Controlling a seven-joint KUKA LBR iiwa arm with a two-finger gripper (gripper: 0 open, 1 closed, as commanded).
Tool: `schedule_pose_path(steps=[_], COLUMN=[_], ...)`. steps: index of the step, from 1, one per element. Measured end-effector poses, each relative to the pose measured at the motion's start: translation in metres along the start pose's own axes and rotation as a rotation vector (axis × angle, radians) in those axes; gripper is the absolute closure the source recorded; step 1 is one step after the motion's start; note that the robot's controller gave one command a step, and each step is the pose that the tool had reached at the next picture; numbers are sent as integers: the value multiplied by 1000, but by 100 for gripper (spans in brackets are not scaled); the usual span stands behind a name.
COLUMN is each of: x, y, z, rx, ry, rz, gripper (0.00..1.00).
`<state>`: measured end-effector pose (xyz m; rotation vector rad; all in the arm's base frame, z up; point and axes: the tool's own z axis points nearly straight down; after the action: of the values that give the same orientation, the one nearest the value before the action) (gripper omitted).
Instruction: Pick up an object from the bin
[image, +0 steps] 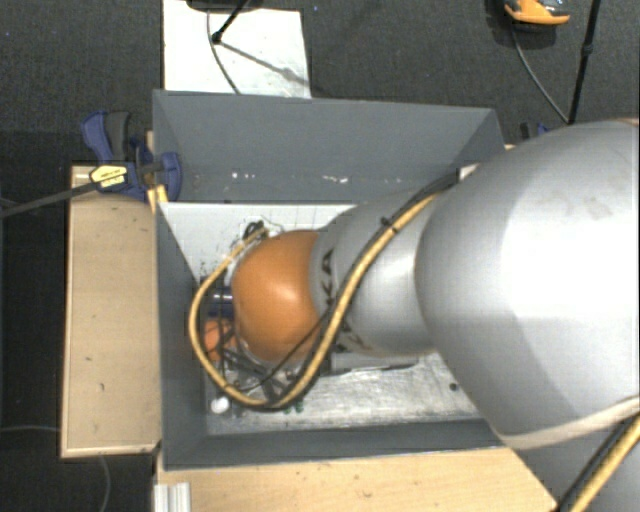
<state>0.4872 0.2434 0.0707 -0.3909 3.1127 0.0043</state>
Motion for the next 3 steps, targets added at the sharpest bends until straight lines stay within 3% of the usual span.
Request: schedule_pose_path(steps=[3], x=[1], y=[-10], z=[0], rx=[-1], ry=[2], rz=[10], gripper=[100])
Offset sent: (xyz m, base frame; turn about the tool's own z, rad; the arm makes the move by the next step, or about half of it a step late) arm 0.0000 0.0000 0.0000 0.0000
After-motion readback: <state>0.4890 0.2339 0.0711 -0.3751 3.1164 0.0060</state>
